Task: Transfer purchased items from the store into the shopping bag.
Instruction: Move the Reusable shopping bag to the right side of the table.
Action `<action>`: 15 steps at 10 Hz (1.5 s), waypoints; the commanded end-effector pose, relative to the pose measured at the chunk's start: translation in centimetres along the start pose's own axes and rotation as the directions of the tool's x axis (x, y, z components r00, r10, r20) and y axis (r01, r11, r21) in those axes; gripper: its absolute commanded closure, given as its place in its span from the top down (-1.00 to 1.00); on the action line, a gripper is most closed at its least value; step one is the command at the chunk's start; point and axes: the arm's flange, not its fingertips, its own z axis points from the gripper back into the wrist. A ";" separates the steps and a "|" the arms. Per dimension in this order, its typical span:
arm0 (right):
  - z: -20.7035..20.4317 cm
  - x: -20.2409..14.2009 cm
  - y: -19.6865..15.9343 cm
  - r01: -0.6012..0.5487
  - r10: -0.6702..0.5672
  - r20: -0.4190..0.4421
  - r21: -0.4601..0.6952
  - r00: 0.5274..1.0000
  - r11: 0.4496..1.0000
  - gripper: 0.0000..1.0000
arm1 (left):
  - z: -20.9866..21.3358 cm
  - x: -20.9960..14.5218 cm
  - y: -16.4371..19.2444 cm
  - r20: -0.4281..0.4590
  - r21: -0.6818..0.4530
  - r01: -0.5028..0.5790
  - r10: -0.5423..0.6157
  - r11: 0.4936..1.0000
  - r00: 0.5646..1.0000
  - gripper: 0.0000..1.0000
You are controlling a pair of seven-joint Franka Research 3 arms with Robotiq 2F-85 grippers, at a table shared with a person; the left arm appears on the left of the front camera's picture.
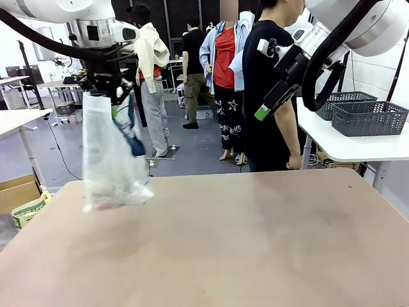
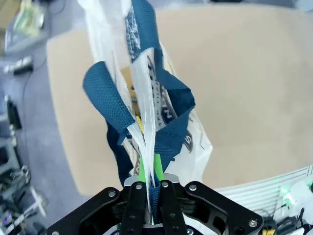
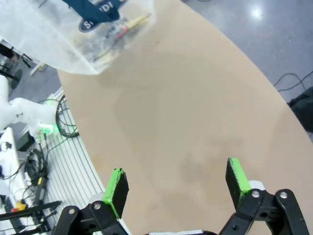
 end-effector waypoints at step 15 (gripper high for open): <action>-0.1 0.0 -0.1 0.000 0.000 0.001 0.005 1.000 1.000 1.00 | -0.8 2.4 8.1 0.013 -0.031 0.014 -0.013 0.999 1.000 -1.00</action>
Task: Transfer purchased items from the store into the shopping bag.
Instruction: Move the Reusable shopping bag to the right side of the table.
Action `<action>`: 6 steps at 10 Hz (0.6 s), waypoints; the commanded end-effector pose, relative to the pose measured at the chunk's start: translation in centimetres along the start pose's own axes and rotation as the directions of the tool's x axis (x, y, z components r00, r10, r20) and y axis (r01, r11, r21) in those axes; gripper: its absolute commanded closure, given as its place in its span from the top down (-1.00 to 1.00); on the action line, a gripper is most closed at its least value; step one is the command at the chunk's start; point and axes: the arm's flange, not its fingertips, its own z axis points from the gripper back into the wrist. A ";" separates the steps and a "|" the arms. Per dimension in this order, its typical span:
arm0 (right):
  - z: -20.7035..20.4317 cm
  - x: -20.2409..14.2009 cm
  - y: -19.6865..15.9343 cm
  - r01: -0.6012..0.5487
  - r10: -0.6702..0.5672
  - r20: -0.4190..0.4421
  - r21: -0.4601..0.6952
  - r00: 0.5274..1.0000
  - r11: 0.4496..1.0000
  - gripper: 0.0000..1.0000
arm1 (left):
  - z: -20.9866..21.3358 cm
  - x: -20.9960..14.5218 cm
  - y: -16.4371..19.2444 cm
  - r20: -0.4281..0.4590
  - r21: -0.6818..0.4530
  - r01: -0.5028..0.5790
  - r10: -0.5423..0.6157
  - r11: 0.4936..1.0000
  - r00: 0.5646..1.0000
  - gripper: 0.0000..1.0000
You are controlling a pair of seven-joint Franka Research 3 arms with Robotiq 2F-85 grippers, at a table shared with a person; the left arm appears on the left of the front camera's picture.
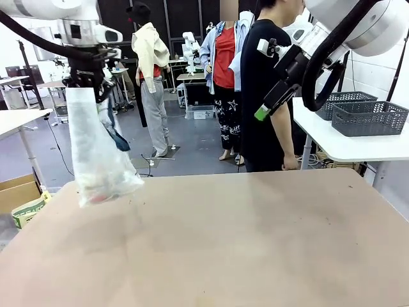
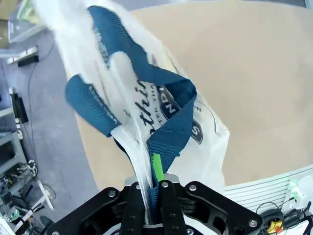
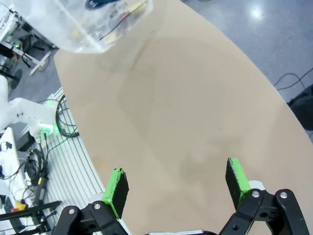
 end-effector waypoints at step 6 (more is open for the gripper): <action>-0.1 0.0 -0.1 0.000 0.000 0.001 0.005 1.000 1.000 1.00 | -1.8 -2.7 9.8 0.104 -0.038 0.028 -0.024 0.999 0.994 -1.00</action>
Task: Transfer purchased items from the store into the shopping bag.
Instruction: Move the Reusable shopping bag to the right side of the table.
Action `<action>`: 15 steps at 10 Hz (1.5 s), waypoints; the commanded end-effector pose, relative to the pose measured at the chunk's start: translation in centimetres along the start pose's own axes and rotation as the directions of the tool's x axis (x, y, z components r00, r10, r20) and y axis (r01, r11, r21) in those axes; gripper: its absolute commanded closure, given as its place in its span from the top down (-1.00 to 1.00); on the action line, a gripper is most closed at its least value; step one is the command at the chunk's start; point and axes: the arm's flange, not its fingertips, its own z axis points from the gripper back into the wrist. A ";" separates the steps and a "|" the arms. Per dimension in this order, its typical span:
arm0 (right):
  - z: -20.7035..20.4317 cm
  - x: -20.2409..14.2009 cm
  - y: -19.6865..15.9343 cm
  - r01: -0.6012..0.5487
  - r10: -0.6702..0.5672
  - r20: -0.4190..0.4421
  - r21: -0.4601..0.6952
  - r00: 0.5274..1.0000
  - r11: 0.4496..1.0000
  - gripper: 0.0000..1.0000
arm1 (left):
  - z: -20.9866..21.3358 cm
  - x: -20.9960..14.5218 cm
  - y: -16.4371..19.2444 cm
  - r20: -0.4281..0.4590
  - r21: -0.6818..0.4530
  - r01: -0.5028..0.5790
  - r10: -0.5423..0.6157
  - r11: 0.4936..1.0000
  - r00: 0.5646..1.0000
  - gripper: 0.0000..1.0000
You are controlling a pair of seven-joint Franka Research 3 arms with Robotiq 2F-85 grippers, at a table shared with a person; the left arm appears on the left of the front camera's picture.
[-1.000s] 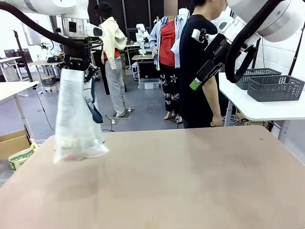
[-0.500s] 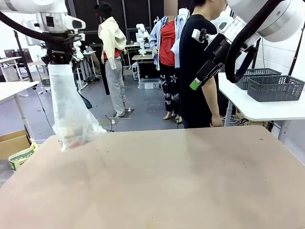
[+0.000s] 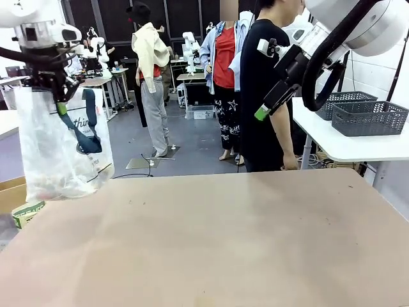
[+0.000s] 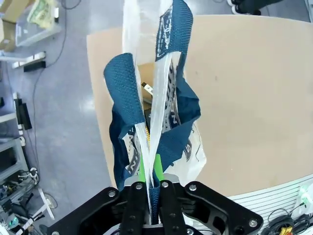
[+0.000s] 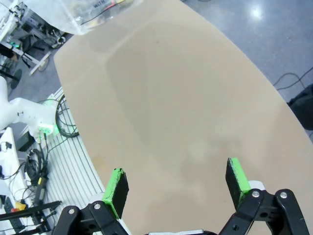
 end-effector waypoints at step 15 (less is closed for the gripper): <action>-0.1 0.0 0.0 0.000 0.000 0.002 0.006 1.000 1.000 1.00 | -9.3 -0.6 8.8 0.029 -0.040 0.248 -0.246 0.968 0.969 -1.00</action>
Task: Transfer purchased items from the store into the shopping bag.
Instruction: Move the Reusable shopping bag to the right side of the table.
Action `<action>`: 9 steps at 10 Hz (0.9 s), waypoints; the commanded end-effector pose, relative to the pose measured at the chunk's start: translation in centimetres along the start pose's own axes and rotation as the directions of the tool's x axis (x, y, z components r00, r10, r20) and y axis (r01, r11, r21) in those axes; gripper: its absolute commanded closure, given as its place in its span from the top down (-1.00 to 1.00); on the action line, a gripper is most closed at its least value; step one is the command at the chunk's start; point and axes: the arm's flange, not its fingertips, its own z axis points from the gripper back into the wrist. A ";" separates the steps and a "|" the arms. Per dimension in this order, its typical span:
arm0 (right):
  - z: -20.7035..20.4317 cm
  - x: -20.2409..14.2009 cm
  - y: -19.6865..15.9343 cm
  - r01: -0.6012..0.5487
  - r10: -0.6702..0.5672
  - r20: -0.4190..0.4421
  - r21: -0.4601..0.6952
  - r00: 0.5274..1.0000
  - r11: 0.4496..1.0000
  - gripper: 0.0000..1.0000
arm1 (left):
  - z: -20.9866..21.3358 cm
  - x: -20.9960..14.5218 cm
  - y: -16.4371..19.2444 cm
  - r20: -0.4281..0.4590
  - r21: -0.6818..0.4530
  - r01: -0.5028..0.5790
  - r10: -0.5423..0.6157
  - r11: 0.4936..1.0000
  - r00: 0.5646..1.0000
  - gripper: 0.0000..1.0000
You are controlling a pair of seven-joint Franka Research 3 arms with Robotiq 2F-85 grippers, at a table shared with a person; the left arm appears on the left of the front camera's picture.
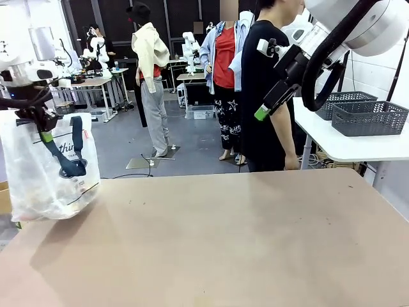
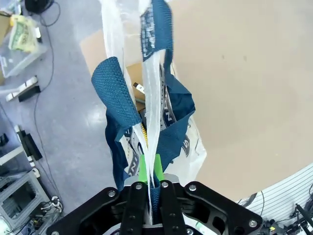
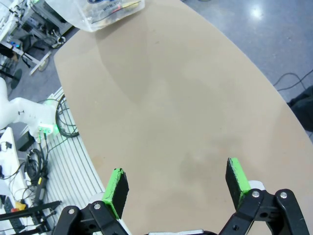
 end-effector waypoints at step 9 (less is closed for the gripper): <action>0.0 -0.1 -0.1 0.001 -0.001 0.002 0.005 1.000 1.000 1.00 | -3.5 -2.5 3.8 0.076 0.013 -0.029 0.028 0.999 0.997 -1.00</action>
